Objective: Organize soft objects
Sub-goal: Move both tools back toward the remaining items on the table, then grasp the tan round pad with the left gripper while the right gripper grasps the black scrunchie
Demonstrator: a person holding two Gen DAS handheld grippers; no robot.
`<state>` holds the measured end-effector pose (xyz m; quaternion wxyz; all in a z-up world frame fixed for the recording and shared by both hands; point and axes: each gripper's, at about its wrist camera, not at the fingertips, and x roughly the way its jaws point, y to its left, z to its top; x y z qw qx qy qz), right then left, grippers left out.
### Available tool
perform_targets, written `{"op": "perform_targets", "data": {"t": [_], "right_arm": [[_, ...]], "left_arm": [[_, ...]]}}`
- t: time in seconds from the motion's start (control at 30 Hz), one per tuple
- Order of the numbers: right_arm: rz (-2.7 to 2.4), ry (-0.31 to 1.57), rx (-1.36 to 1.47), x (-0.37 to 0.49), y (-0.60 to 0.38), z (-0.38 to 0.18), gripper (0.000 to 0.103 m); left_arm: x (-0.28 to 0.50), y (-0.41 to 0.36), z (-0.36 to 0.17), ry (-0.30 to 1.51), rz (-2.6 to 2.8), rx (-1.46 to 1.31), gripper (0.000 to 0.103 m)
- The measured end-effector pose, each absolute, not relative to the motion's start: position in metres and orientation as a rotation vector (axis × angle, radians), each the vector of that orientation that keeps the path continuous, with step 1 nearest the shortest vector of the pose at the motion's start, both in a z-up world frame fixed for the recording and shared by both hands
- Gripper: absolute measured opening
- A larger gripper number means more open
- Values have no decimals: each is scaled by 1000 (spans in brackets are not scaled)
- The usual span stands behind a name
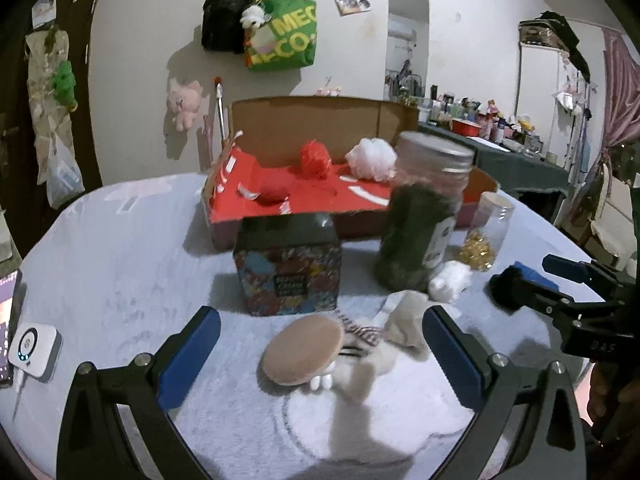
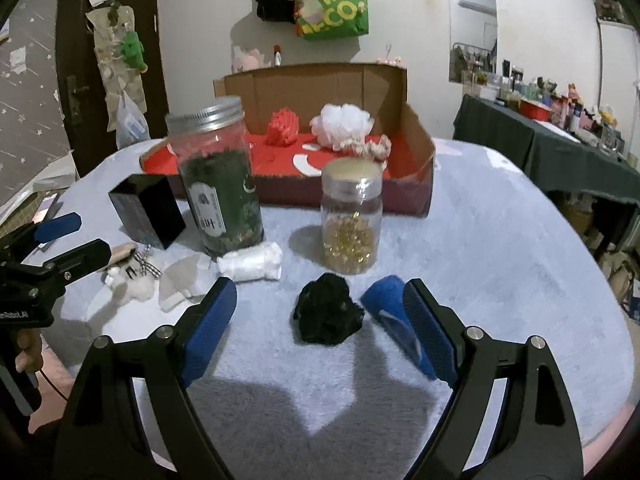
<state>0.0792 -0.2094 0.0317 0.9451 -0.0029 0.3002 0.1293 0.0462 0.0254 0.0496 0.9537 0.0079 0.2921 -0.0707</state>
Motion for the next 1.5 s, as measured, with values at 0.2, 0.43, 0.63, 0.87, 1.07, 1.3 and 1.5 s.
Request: {"op": "perform_targets", "data": {"t": [0.2,0.43,0.63,0.87,1.07,1.3,1.5], "right_arm": [[269,634,-11,85,-205,24,85],[277,660,-8,92,-204,16,77],[292,691,1,98,-204,11,52],[335,680,34,94,-211,15,27],[372,647,25,89,-207,30,26],[422,638,37,89,-203,39,26],[433,642,30,91,-200,40,26]], "left_arm": [[53,38,44,627,-132,0,103],[62,46,36,670,-142,-15,100],[71,51,27,718,-161,-25,76],[69,47,31,736,-244,-47,24],[61,36,46,702,-290,-39,21],[63,21,55,697,-364,-40,20],[65,10,53,706,-392,-29,20]]}}
